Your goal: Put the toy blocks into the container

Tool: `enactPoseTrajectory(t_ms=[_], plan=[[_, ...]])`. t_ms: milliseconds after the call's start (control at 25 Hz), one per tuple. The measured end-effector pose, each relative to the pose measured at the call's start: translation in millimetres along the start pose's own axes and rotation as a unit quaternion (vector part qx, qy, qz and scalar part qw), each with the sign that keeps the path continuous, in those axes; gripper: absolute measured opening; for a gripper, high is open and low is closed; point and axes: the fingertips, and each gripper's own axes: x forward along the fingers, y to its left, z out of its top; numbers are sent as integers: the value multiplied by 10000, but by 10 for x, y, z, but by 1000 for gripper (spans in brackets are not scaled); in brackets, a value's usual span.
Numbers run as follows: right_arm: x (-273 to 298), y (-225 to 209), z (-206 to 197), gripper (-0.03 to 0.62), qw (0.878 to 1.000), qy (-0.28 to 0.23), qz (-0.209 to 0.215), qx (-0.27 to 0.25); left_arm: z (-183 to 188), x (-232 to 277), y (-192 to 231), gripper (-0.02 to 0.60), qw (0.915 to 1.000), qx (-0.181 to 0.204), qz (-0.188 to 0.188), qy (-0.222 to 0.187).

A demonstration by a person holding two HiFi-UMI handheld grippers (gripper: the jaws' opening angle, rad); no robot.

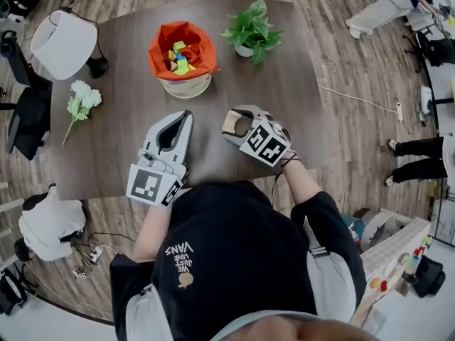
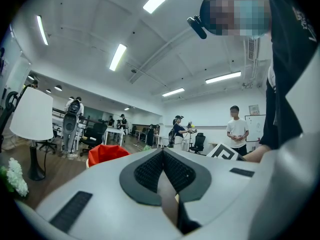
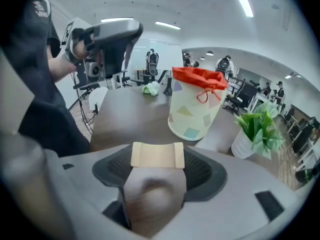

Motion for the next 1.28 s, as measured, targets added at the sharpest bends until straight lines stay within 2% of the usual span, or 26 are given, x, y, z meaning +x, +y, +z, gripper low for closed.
enactPoseTrajectory(t_ms=[200, 560, 1120, 1280], plan=[[-232, -17, 431, 307, 9971, -744, -172, -41, 31, -39, 24, 11, 10000, -1, 58, -47], [-596, -69, 940, 307, 9856, -1605, -490, -202, 76, -107, 60, 11, 9998, 8, 155, -122], [-1078, -174, 1487, 307, 9582, -2695, -927, -271, 121, -159, 104, 11, 9993, 12, 314, -191], [-1103, -228, 1558, 307, 9545, -2811, -961, -247, 125, -160, 105, 11, 9992, 18, 332, -199]])
